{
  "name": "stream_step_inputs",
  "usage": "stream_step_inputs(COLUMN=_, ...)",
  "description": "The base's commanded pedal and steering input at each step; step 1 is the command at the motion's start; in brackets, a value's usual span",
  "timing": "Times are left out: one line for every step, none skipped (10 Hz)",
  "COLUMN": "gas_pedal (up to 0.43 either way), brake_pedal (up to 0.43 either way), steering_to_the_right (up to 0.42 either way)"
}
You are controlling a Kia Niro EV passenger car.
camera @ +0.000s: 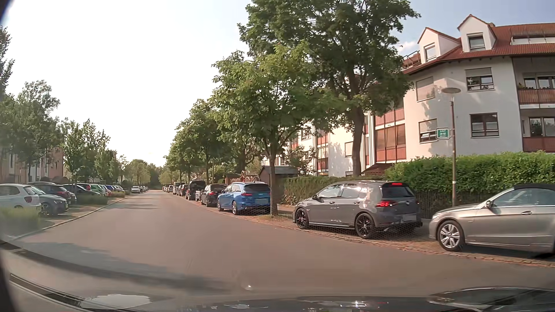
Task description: Follow the waypoints while adhering to traffic rules and regulations
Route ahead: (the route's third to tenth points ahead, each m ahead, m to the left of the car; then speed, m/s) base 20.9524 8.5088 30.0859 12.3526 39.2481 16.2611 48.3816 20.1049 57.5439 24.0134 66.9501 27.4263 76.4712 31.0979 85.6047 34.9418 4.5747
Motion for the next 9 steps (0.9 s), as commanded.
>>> stream_step_inputs(gas_pedal=0.26, brake_pedal=0.012, steering_to_the_right=-0.219)
stream_step_inputs(gas_pedal=0.26, brake_pedal=0.012, steering_to_the_right=-0.219)
stream_step_inputs(gas_pedal=0.26, brake_pedal=0.012, steering_to_the_right=-0.215)
stream_step_inputs(gas_pedal=0.26, brake_pedal=0.012, steering_to_the_right=-0.199)
stream_step_inputs(gas_pedal=0.26, brake_pedal=0.012, steering_to_the_right=-0.179)
stream_step_inputs(gas_pedal=0.26, brake_pedal=0.012, steering_to_the_right=-0.169)
stream_step_inputs(gas_pedal=0.26, brake_pedal=0.012, steering_to_the_right=-0.168)
stream_step_inputs(gas_pedal=0.26, brake_pedal=0.012, steering_to_the_right=-0.169)
stream_step_inputs(gas_pedal=0.26, brake_pedal=0.012, steering_to_the_right=-0.169)
